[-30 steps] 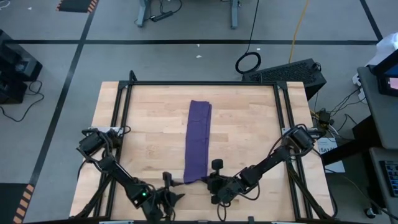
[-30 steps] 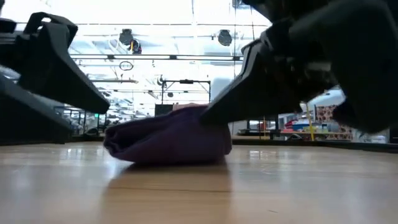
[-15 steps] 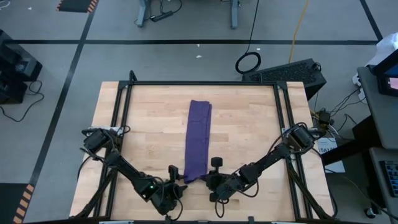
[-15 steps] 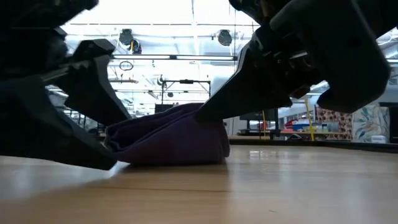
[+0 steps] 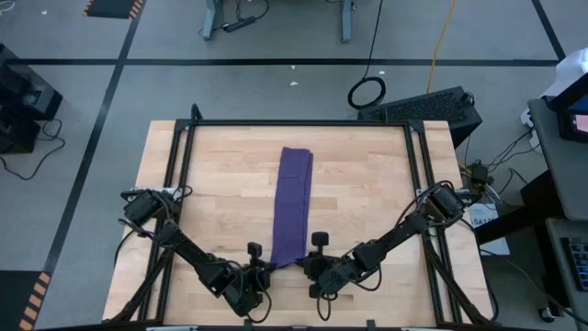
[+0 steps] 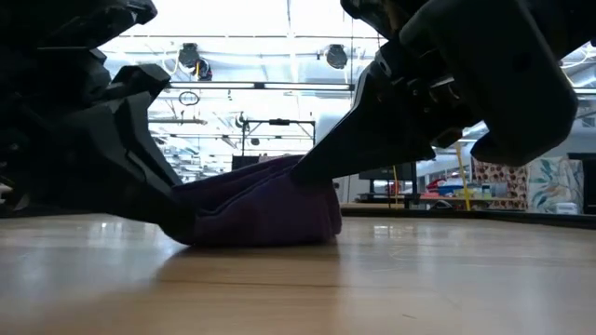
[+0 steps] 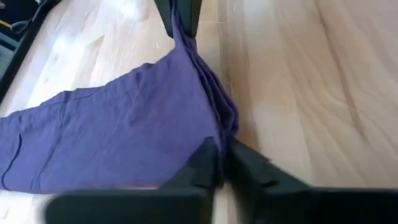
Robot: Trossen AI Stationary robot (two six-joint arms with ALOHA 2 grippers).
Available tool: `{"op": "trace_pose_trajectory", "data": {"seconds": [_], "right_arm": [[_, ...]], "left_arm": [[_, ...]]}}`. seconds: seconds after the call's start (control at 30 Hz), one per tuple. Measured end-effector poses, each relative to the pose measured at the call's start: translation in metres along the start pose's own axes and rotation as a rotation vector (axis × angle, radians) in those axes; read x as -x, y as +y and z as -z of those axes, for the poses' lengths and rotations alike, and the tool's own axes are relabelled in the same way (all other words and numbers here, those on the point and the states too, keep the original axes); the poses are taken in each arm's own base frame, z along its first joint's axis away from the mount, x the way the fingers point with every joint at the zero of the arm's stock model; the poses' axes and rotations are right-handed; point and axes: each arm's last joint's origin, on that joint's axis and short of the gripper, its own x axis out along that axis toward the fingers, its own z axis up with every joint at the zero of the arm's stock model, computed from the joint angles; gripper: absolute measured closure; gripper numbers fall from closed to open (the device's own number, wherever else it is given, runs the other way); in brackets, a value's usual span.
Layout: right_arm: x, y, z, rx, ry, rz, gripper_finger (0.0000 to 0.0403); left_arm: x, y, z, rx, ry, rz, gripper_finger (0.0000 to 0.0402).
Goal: Roll towel into tight, uniform cylinder
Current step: Roll the purple towel on the table
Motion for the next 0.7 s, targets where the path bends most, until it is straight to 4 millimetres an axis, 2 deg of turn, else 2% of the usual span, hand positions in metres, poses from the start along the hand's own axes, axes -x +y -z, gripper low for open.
{"op": "trace_pose_trajectory", "data": {"seconds": [0.07, 0.23, 0.47, 0.7], "right_arm": [[0.001, 0.001, 0.000, -0.012, 0.001, -0.009, 0.0401], [0.003, 0.006, 0.002, -0.096, 0.040, -0.128, 0.0401], [0.004, 0.013, 0.001, -0.285, 0.117, -0.351, 0.0400], [0.004, 0.014, -0.004, -0.292, 0.137, -0.532, 0.0399]], "left_arm": [[0.000, 0.000, 0.000, 0.019, 0.004, 0.011, 0.0387], [0.009, 0.001, -0.006, 0.169, -0.001, 0.080, 0.0380], [0.021, 0.000, -0.021, 0.438, 0.023, 0.315, 0.0380], [0.012, 0.007, -0.028, 0.519, 0.082, 0.479, 0.0380]]}}
